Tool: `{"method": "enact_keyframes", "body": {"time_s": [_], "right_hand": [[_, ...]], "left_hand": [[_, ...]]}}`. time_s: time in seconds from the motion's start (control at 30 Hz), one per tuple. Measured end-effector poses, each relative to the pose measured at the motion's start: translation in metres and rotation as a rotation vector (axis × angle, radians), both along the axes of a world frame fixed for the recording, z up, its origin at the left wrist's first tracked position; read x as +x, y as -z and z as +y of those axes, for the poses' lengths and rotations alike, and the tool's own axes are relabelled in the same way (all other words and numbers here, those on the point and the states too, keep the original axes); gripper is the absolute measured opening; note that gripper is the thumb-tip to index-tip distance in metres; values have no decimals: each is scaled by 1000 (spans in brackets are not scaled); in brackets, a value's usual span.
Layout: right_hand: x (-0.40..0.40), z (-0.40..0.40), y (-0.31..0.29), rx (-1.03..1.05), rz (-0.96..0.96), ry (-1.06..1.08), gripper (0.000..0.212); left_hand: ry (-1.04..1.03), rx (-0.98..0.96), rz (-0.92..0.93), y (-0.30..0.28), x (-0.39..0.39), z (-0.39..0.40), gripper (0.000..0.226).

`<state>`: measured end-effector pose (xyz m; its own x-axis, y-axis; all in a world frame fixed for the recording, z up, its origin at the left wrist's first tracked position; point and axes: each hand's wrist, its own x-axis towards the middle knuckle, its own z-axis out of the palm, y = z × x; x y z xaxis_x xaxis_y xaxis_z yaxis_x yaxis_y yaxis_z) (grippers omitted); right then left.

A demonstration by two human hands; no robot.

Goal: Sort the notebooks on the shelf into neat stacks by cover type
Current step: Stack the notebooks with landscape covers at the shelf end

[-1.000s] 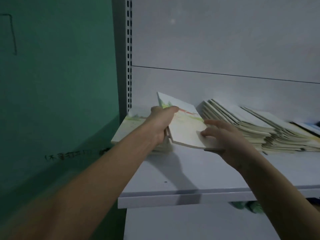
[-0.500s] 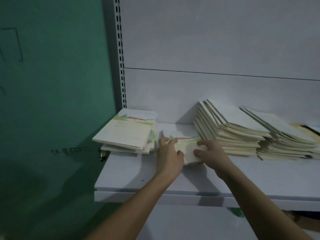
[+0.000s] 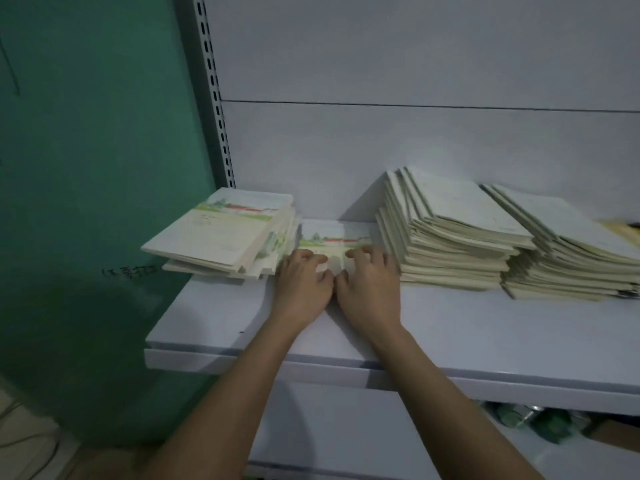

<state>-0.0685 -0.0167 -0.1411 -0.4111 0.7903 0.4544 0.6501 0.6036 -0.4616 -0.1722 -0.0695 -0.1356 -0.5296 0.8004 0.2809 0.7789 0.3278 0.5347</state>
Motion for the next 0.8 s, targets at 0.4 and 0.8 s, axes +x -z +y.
{"method": "enact_keyframes", "body": {"time_s": [0.4, 0.8], "right_hand": [[7, -2, 0, -87, -200, -150, 47], [-6, 9, 18, -59, -187, -103, 42]], "left_hand": [[-2, 178, -193, 0, 0, -1, 35], [79, -41, 106, 10, -1, 8, 42]]}}
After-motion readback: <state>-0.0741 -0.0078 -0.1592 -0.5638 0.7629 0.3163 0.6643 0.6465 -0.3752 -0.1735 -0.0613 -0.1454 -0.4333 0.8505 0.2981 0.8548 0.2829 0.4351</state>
